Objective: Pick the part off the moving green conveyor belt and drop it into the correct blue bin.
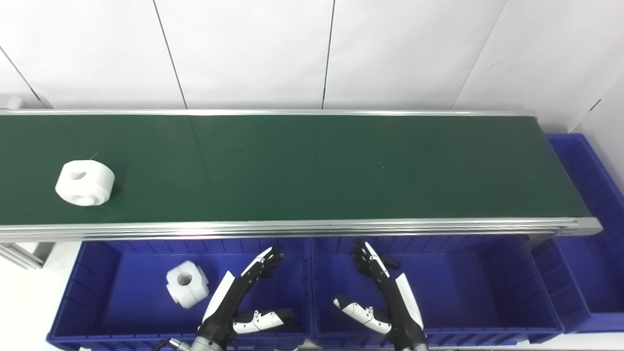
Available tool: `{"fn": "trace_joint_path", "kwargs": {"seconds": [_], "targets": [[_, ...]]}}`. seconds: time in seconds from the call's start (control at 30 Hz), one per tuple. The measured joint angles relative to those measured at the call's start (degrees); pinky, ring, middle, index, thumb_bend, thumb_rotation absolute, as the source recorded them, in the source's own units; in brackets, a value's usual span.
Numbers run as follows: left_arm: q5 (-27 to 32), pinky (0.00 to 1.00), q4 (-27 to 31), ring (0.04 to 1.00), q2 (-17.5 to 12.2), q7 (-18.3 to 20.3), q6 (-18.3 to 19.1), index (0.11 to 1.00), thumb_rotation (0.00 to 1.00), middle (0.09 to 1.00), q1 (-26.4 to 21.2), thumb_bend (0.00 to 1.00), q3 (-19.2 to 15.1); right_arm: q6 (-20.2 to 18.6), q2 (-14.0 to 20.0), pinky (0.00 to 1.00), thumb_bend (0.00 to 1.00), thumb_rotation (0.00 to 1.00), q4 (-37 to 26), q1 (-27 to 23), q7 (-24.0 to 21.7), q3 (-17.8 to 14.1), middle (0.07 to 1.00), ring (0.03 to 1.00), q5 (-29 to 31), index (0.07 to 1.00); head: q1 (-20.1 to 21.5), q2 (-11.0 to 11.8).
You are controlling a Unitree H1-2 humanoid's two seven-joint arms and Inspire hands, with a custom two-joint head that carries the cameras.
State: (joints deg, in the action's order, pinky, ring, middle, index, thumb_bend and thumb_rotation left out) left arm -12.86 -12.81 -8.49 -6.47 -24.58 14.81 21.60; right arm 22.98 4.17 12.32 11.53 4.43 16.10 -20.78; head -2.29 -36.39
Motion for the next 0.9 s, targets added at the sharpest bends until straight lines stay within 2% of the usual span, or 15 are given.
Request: {"fn": "trace_joint_path", "kwargs": {"seconds": [0.17,0.2,0.23,0.27,0.3,0.37,0.4,0.43,0.5,0.57,0.9], "targets": [[-0.21,0.79,-0.06,0.842,0.02,-0.2,0.0,0.904,0.64,0.872,-0.05,0.77,0.14,0.03,0.05,0.82,0.81,0.67,1.19,-0.35,0.15,0.0,0.902,0.866,-0.12,0.944,-2.11,0.97],[-0.26,0.77,-0.19,0.832,0.05,-0.57,-0.01,0.9,0.64,0.866,-0.12,0.77,0.34,0.05,0.15,0.82,0.8,0.66,1.52,-0.41,0.28,0.08,0.904,0.868,-0.02,0.945,-5.15,2.45],[-0.34,0.77,-0.39,0.827,0.1,-1.16,-0.01,0.897,0.63,0.862,-0.22,0.77,0.66,0.08,0.31,0.83,0.8,0.66,1.68,-0.43,0.41,0.22,0.908,0.871,0.2,0.947,-5.19,2.46],[-0.21,0.77,-0.7,0.83,0.19,-1.45,-0.03,0.896,0.62,0.862,-0.35,0.78,0.92,0.2,0.69,0.83,0.79,0.66,1.92,-0.53,0.62,0.53,0.913,0.875,0.63,0.95,-7.8,3.94],[0.02,0.76,-1.29,0.827,0.27,-1.45,-0.05,0.892,0.61,0.858,-0.62,0.79,1.29,0.38,1.15,0.83,0.78,0.66,2.37,-0.73,0.79,1.01,0.919,0.881,1.45,0.957,-12.43,5.96],[0.05,0.74,-2.49,0.811,0.4,-1.55,-0.11,0.876,0.6,0.848,-1.25,0.81,2.18,0.56,2.36,0.84,0.77,0.67,3.81,-1.41,0.9,1.82,0.932,0.894,2.93,0.97,-15.89,7.98],[-0.02,0.74,-3.12,0.811,0.51,-2.05,-0.14,0.875,0.6,0.848,-1.55,0.81,2.82,0.56,2.91,0.84,0.77,0.67,4.28,-1.68,0.91,2.24,0.933,0.894,3.68,0.971,-15.91,8.0],[-0.08,0.74,-3.75,0.807,0.57,-2.71,-0.2,0.869,0.59,0.846,-1.83,0.81,3.26,0.59,3.3,0.84,0.76,0.67,4.63,-1.94,0.92,2.56,0.938,0.898,4.25,0.975,-18.08,9.3],[-0.05,0.73,-5.05,0.798,0.75,-4.32,-0.22,0.861,0.56,0.841,-2.5,0.8,4.19,0.59,4.16,0.88,0.75,0.66,5.33,-2.35,1.02,3.02,0.946,0.915,5.38,0.982,-18.37,9.58],[-0.03,0.72,-5.97,0.787,0.7,-5.7,-0.23,0.848,0.51,0.828,-3.21,0.8,5.4,0.6,4.68,0.9,0.73,0.66,5.59,-2.53,1.24,3.48,0.956,0.929,6.51,0.991,-19.86,10.98],[0.0,0.72,-8.06,0.794,-0.47,-12.78,-0.23,0.837,0.47,0.829,-5.55,0.83,9.74,0.61,4.94,0.94,0.71,0.66,7.62,-3.6,3.04,5.41,0.957,0.941,7.98,0.991,-19.25,12.66]]}}
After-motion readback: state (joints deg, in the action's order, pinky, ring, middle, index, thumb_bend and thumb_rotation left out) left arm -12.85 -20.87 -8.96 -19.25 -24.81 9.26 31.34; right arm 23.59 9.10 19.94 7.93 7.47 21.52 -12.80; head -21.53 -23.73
